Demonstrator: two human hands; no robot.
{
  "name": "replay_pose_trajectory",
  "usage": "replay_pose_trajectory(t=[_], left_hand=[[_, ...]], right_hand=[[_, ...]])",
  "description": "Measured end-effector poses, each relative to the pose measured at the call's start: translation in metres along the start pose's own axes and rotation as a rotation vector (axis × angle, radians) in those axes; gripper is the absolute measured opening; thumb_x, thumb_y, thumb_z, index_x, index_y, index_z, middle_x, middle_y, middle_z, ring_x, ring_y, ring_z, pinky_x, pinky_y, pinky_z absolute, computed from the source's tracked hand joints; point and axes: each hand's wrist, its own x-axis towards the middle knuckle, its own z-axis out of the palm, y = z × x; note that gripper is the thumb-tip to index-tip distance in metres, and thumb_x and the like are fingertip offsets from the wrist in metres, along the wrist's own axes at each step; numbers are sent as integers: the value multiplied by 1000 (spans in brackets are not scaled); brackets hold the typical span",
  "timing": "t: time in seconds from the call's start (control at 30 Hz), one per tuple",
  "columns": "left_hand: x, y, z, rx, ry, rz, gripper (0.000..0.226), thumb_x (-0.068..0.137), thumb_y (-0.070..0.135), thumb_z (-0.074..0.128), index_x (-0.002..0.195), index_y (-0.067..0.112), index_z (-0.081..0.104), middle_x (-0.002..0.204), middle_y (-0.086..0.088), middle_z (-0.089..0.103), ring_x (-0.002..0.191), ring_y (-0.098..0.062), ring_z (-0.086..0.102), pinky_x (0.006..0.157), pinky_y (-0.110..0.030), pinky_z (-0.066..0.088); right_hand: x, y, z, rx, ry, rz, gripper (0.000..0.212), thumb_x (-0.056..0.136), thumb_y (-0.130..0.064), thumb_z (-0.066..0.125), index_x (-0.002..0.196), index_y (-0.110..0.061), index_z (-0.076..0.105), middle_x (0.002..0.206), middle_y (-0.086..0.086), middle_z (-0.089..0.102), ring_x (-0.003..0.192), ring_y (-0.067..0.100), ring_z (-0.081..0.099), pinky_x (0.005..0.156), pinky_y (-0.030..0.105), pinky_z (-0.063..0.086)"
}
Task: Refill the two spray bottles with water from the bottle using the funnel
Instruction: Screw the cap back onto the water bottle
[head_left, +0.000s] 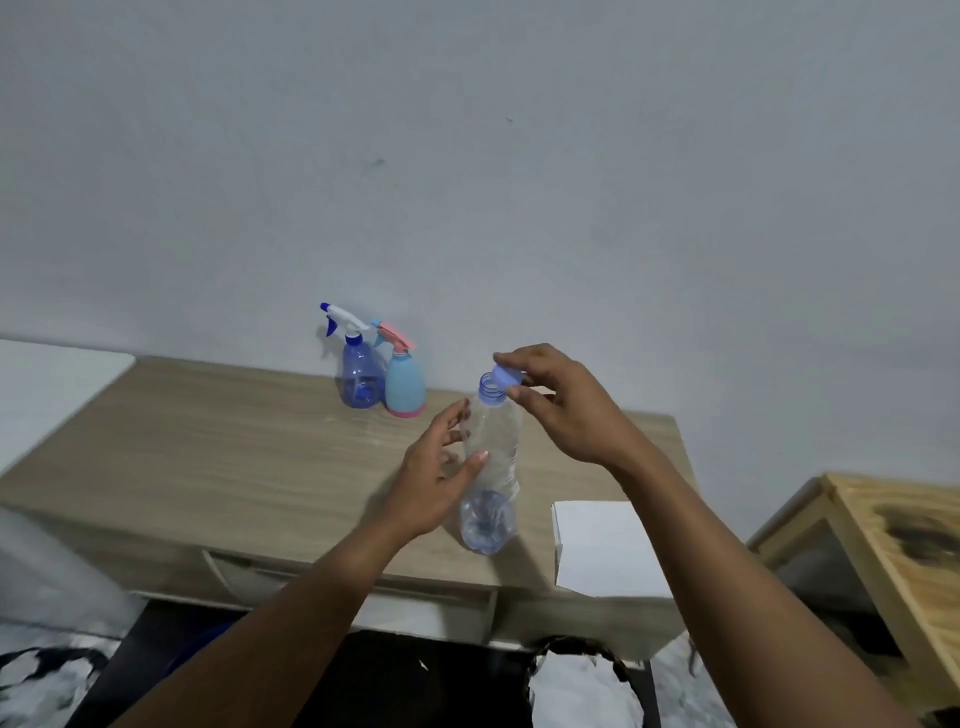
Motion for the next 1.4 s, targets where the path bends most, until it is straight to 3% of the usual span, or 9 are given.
replay_pose_trajectory(t=[0.3, 0.5, 0.6, 0.73, 0.8, 0.97, 1.13, 1.3, 1.4], left_hand=[[1, 5, -11, -66, -42, -56, 58, 90, 26, 72, 124, 64, 46, 140, 15, 54, 117, -14, 64, 95, -25, 54], [1, 8, -9, -48, -67, -59, 55, 91, 27, 71, 133, 51, 48, 141, 12, 54, 119, -7, 62, 99, -30, 54], [3, 7, -11, -40, -72, -60, 56, 91, 28, 70, 137, 48, 47, 142, 13, 53, 123, -5, 59, 103, -34, 52], [4, 4, -12, -40, -71, -70, 58, 90, 29, 71, 136, 53, 45, 144, 18, 52, 125, -1, 56, 105, -37, 51], [4, 3, -12, -41, -77, -75, 59, 90, 32, 71, 138, 51, 44, 144, 19, 51, 127, -2, 55, 106, -40, 50], [5, 2, -11, -50, -87, -97, 58, 88, 35, 72, 138, 50, 45, 144, 17, 52, 127, -9, 56, 107, -45, 49], [6, 1, -10, -34, -92, -94, 58, 89, 35, 71, 139, 48, 44, 143, 17, 52, 128, -7, 56, 107, -45, 49], [7, 5, -6, -59, -89, -110, 58, 88, 35, 71, 137, 50, 44, 141, 16, 53, 122, -16, 62, 104, -47, 51], [6, 7, -6, -72, -93, -116, 59, 86, 38, 72, 136, 50, 45, 140, 15, 54, 121, -18, 62, 104, -47, 51]], right_hand=[[21, -1, -9, -90, -185, -12, 31, 97, -24, 63, 127, -24, 65, 119, -8, 58, 101, 3, 62, 88, 21, 51], [24, 4, 5, 9, -5, 65, 33, 74, -33, 87, 89, -16, 63, 88, 6, 68, 77, 21, 64, 71, 34, 54], [22, 6, 2, 141, -40, 64, 35, 76, -29, 86, 103, -17, 66, 85, 6, 65, 71, 13, 59, 72, 29, 53], [19, 12, -6, 179, -159, 44, 36, 95, -23, 66, 130, -25, 64, 95, -7, 60, 89, 6, 62, 87, 18, 50], [20, 15, -7, 155, -167, 33, 30, 96, -22, 64, 126, -24, 67, 102, -5, 62, 94, 6, 63, 89, 19, 50], [19, 16, 2, 240, -72, 78, 24, 85, -21, 78, 100, -14, 61, 81, -1, 59, 71, 12, 55, 72, 29, 50], [18, 17, -1, 123, -133, 33, 34, 98, -28, 60, 133, -29, 61, 98, 1, 58, 87, 10, 59, 83, 11, 44], [20, 13, 1, -21, -106, 13, 21, 98, -34, 60, 115, -23, 64, 109, 5, 60, 93, 19, 60, 87, 31, 50], [18, 16, 3, -4, -82, 27, 27, 97, -35, 62, 119, -22, 64, 109, 3, 59, 94, 17, 61, 88, 31, 51]])
